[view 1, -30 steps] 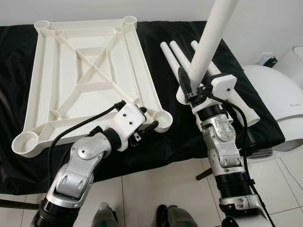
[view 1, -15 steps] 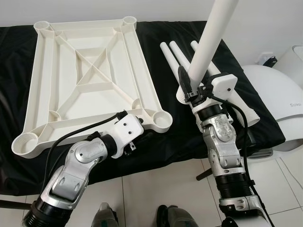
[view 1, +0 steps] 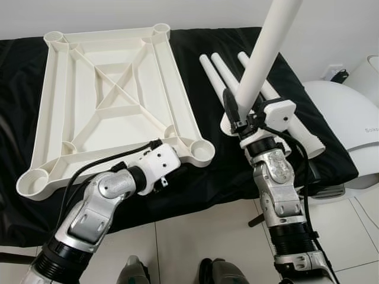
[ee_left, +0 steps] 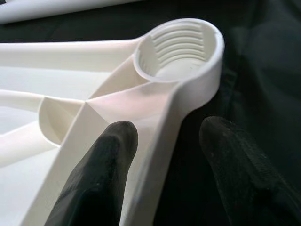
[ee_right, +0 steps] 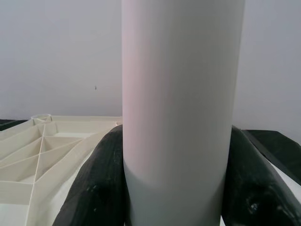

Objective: Building children table

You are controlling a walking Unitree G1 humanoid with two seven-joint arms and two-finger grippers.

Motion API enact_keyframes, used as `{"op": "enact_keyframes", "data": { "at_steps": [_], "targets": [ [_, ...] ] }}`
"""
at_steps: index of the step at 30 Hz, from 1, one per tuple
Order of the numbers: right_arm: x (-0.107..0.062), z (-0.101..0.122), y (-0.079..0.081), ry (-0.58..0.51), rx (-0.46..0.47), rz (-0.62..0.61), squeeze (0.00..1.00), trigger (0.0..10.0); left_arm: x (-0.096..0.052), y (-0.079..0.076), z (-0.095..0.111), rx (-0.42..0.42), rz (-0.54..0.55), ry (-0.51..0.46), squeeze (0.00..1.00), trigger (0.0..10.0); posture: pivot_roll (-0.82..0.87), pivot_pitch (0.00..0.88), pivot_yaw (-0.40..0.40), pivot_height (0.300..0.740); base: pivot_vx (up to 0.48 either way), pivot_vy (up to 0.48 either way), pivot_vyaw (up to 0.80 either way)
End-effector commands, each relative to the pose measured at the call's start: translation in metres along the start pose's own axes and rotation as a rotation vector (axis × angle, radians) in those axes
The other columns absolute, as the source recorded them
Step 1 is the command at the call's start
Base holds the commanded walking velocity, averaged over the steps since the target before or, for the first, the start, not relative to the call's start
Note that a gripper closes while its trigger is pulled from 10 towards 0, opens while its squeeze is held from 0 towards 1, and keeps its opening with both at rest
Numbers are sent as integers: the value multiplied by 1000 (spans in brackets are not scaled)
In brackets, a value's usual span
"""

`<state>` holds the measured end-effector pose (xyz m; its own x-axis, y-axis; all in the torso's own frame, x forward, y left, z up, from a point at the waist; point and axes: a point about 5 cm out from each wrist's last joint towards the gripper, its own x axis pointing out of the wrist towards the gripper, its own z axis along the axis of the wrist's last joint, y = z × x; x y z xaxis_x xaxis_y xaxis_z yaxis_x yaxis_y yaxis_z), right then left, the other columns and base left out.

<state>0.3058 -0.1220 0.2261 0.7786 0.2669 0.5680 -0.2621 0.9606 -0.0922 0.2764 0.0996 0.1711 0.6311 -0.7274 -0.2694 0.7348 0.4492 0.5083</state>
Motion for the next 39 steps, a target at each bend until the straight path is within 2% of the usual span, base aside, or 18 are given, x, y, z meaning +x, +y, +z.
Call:
{"op": "enact_keyframes", "data": {
  "at_steps": [1,5,6,7,16,23,24,26,27,39],
  "targets": [
    [-1,3,2,-10,-6,3,0,10000,3,-2,-4,5,-2,24,0,10000,45,173,17,740,0,0,0],
    [-2,3,3,-9,-6,4,0,10000,4,-3,-6,10,-13,32,0,10000,44,174,18,740,0,0,0],
    [-2,4,3,-9,-4,8,0,10000,4,-3,-7,8,-18,32,0,6039,41,176,20,740,0,0,0],
    [-2,4,3,-9,-5,14,0,10000,5,-2,-8,3,-20,33,0,0,38,178,19,740,0,0,0],
    [-3,7,-2,-1,-17,27,0,10000,2,-5,-14,-13,-64,50,0,0,30,187,20,740,0,0,0],
    [-3,7,-6,15,43,96,0,10000,-4,-6,-21,-8,-107,80,0,0,32,203,21,740,0,0,0],
    [-3,7,-7,19,54,105,0,10000,-5,-5,-23,-4,-108,94,0,5765,35,207,19,740,0,0,0],
    [-3,7,-8,21,60,110,0,10000,-6,-5,-24,-1,-107,103,0,5765,35,208,19,740,0,0,0],
    [-3,7,-9,24,74,122,0,10000,-6,-4,-26,0,-106,113,0,10000,35,214,17,740,0,0,0],
    [3,7,-7,43,189,287,0,10000,-13,5,-31,2,-86,143,0,10000,51,231,0,740,0,0,0]
  ]
}}
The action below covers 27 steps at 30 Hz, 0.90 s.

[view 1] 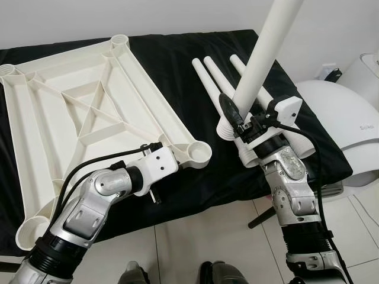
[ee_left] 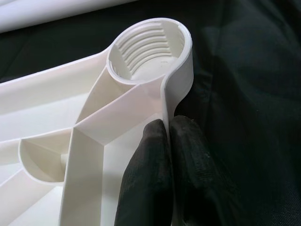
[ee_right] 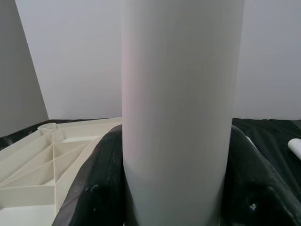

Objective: Building children table

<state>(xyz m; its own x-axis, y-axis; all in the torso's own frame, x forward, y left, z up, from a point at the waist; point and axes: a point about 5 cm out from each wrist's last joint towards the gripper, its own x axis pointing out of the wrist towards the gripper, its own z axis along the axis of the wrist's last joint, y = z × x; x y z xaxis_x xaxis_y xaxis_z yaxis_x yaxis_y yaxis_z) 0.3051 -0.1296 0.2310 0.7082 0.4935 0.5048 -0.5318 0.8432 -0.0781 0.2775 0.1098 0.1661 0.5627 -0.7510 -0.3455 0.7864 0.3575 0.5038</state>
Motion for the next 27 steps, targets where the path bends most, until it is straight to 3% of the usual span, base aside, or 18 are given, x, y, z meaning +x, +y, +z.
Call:
{"op": "enact_keyframes", "data": {
  "at_steps": [1,15,27],
  "targets": [
    [3,2,1,-6,17,47,0,10000,-7,0,-22,-37,12,110,0,10000,51,231,0,740,0,0,0],
    [6,-11,-6,95,128,285,0,10000,-18,4,-19,-31,35,119,0,10000,72,244,-22,740,0,0,0],
    [12,-15,0,121,134,447,0,10000,-20,0,-13,-37,39,108,0,10000,83,246,-34,740,0,0,0]
  ]
}}
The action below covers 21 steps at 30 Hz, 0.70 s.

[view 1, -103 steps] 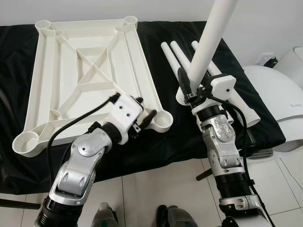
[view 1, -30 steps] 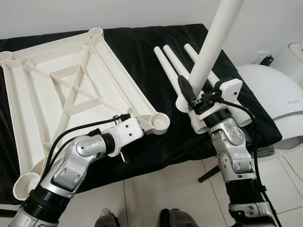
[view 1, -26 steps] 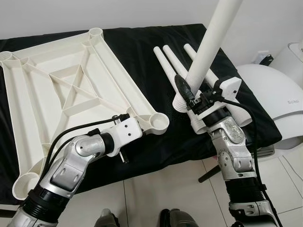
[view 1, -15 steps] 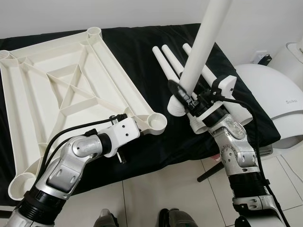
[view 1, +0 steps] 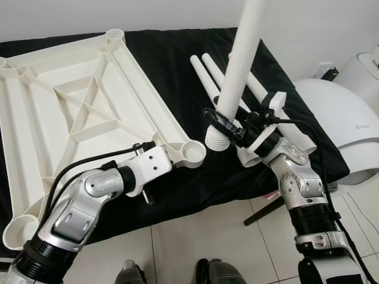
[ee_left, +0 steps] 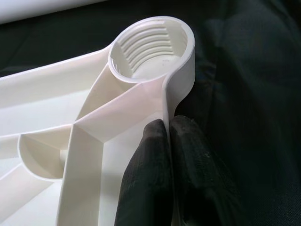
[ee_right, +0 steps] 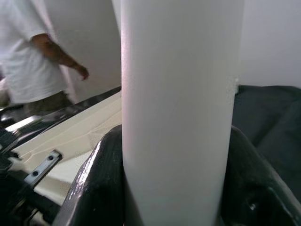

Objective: Building children table

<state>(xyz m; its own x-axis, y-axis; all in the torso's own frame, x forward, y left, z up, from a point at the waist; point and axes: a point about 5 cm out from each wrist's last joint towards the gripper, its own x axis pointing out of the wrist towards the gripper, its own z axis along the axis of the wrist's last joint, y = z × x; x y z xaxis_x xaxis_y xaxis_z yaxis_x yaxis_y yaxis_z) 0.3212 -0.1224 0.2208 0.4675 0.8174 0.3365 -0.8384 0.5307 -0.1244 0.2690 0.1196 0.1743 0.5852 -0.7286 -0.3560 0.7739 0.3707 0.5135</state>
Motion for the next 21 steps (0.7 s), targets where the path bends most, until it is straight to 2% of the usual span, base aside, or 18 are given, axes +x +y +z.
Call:
{"op": "enact_keyframes", "data": {
  "at_steps": [1,21],
  "targets": [
    [4,1,2,-4,-15,46,0,10000,-5,-2,-14,-41,14,76,0,10000,83,246,-34,740,0,0,0],
    [22,-27,17,-48,-1,85,0,10000,-9,-7,-6,-43,3,70,0,10000,107,244,-30,740,0,0,0]
  ]
}}
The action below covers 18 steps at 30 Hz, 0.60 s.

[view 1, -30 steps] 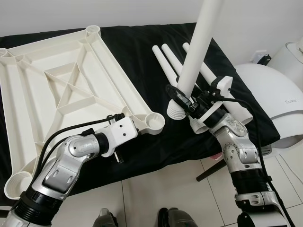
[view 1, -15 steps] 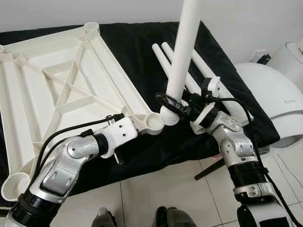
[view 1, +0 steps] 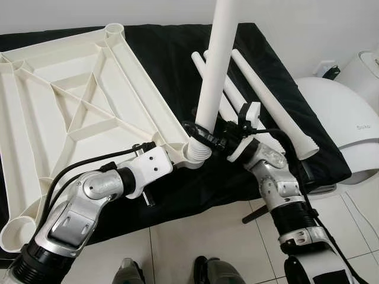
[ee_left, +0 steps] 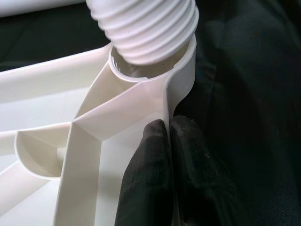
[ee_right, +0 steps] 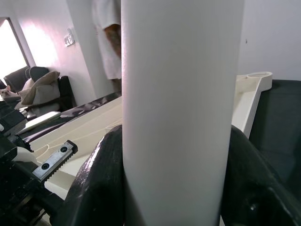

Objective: Building children table

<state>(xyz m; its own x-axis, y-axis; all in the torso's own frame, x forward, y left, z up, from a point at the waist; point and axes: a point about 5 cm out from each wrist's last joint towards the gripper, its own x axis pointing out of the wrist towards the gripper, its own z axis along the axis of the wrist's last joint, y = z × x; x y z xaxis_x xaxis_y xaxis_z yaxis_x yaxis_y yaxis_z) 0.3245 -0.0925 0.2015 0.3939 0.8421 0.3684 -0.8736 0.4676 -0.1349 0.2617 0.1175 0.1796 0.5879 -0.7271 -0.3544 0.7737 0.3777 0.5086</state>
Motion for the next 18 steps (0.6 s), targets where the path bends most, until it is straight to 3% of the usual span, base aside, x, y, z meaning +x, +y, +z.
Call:
{"op": "enact_keyframes", "data": {
  "at_steps": [1,18],
  "targets": [
    [2,-1,1,-3,-17,14,0,10000,-4,-3,-14,-35,0,70,0,10000,107,244,-30,740,0,0,0],
    [1,-16,0,28,-67,17,0,10000,-7,-3,-8,-40,1,67,0,10000,112,261,-29,740,0,0,0]
  ]
}}
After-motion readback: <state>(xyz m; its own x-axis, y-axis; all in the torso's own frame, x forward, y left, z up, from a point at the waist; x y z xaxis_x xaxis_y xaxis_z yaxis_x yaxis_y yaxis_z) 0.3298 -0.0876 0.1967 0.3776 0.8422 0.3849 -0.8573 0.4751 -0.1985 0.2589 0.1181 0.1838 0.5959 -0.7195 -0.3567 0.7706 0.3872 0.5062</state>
